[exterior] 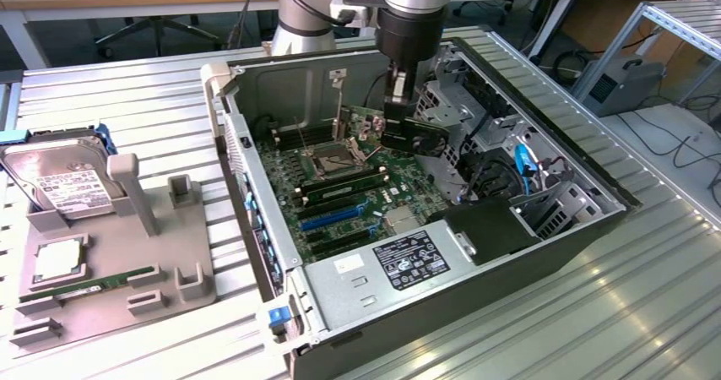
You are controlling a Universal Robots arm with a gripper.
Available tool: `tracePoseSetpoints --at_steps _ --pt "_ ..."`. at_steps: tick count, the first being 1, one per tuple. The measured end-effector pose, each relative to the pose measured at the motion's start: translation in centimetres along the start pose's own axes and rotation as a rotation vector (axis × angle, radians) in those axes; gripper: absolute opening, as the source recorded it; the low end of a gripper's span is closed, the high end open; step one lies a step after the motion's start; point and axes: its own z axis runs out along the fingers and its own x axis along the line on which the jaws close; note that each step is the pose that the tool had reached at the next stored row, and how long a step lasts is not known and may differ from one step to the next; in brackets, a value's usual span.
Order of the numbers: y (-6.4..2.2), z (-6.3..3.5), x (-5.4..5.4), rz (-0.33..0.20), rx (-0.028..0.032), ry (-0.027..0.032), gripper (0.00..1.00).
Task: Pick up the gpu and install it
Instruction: 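Insert the gpu into the slot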
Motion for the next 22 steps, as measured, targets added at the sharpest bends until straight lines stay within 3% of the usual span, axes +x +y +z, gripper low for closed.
tracePoseSetpoints --at_steps 22 --pt "0.00 0.01 0.00 -0.090 0.0020 -0.0031 0.27"
